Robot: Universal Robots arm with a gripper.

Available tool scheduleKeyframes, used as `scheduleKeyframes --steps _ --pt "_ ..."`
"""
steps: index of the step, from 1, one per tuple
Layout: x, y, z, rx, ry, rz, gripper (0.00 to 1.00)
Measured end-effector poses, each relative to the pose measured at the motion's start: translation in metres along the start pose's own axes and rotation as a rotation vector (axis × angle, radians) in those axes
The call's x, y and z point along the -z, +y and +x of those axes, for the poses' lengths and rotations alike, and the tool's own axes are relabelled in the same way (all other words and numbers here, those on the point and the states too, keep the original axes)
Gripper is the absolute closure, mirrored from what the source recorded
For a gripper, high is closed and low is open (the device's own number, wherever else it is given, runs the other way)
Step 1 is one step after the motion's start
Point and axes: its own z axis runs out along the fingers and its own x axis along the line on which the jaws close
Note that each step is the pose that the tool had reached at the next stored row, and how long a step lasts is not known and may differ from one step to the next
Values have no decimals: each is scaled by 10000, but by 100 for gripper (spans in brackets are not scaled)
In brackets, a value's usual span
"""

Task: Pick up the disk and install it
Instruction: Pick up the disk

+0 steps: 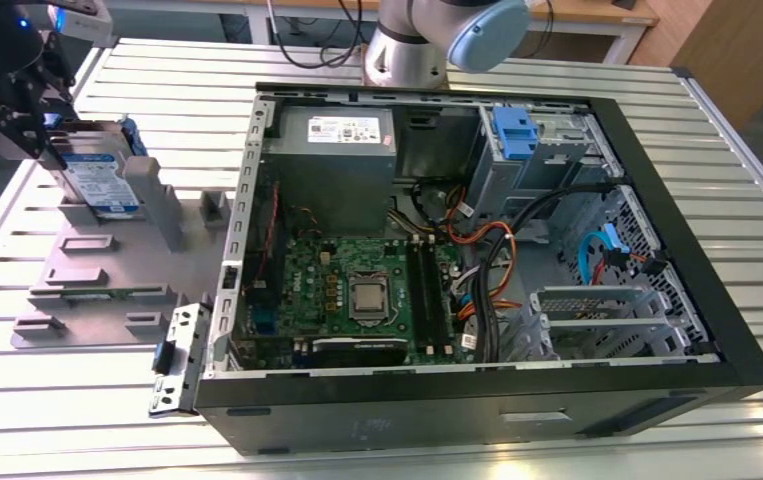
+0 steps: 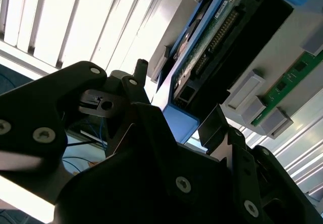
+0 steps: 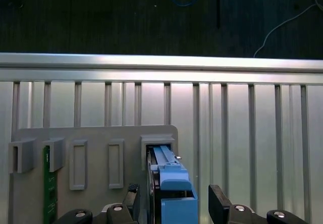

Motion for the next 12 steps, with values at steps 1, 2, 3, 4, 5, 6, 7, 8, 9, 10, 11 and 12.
scheduleKeyframes --steps 1,2,3,4,5,6,7,8,9,10,11,12 --pt "0 0 0 0 -1 -1 35" --pt "-1 0 0 1 -2 1 35" --pt "-1 0 0 0 -2 1 35" --pt "-2 0 0 0 -2 2 35" --pt "-2 0 0 -1 -2 2 35" --pt "-2 0 0 0 -3 2 35" --pt "-2 0 0 -1 -2 1 35" --pt "-2 0 -1 0 -3 2 35" --pt "-2 0 0 0 -3 2 35" --pt "-2 0 -1 -1 -3 2 37" --pt "-2 0 0 0 -3 2 37" --pt "-2 0 0 0 -3 2 43"
